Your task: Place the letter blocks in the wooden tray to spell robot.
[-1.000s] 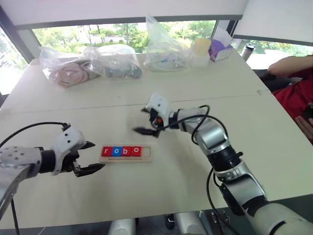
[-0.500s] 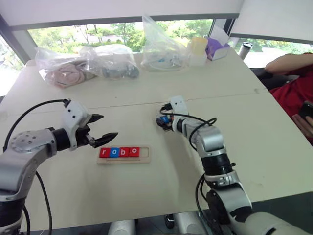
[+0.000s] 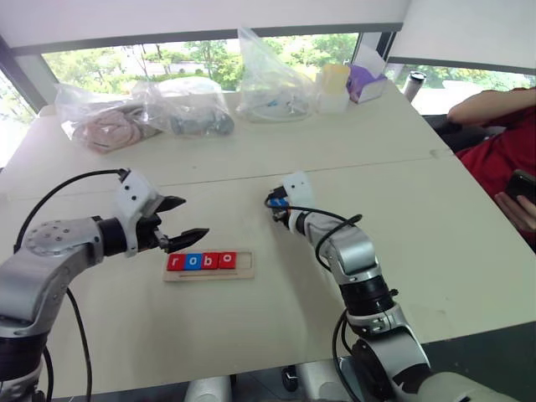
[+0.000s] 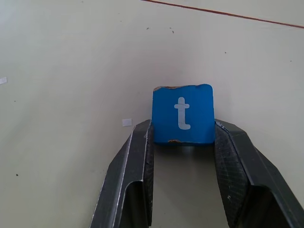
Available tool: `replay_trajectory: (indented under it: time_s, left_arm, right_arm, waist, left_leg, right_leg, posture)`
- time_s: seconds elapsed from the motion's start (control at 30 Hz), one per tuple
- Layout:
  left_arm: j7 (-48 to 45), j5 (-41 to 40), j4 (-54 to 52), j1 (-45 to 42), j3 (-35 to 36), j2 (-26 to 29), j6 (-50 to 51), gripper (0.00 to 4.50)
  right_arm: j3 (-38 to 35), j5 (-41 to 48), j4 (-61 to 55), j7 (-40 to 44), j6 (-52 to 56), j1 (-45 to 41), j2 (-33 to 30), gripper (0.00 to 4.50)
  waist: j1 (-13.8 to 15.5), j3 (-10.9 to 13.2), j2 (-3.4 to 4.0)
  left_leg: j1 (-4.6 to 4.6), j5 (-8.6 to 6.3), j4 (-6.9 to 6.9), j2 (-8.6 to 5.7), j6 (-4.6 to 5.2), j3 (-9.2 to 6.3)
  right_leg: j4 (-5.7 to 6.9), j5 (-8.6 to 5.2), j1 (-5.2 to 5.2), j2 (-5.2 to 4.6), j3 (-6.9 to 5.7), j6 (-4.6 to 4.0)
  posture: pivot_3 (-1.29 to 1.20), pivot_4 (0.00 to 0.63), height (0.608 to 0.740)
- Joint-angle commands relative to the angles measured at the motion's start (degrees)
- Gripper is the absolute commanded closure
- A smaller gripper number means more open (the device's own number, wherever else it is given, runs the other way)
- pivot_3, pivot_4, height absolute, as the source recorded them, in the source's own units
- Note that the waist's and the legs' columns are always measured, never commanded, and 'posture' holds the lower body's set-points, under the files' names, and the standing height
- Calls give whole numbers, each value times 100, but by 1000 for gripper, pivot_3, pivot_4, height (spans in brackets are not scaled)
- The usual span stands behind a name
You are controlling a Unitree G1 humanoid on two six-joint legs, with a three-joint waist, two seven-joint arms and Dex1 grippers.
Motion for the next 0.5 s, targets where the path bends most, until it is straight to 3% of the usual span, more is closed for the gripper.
replay_trajectory:
  time_s: [0.03,0.23,0.5]
  left_arm:
    - [-82,11,-148,39,-74,23,-141,0]
    - [-174,91,13,-94,-332,-40,-298,0]
    - [-392,192,306,-326,-542,-2,-428,0]
  right_arm:
    - [-374,61,-1420,3,795,289,-339,3373]
    - [-1185,778,-3476,495,3458,1122,-430,3373]
    - [-1370,896,-3691,-81,3667,1319,364,3373]
  waist:
    - [45,0,1]
    - [138,0,1]
    - [114,0,2]
  left_leg:
    - [-7,0,0,-1,0,-3]
    - [-53,0,7,-2,0,-18]
    - [-48,0,9,0,0,-26]
  right_leg:
    - [-1,0,-1,-3,0,1]
    - [-21,0,-23,-6,-13,10]
    - [-2,-7,-32,1,-18,-16]
  posture:
    - [0,150,740]
    - [0,150,740]
    - [0,150,740]
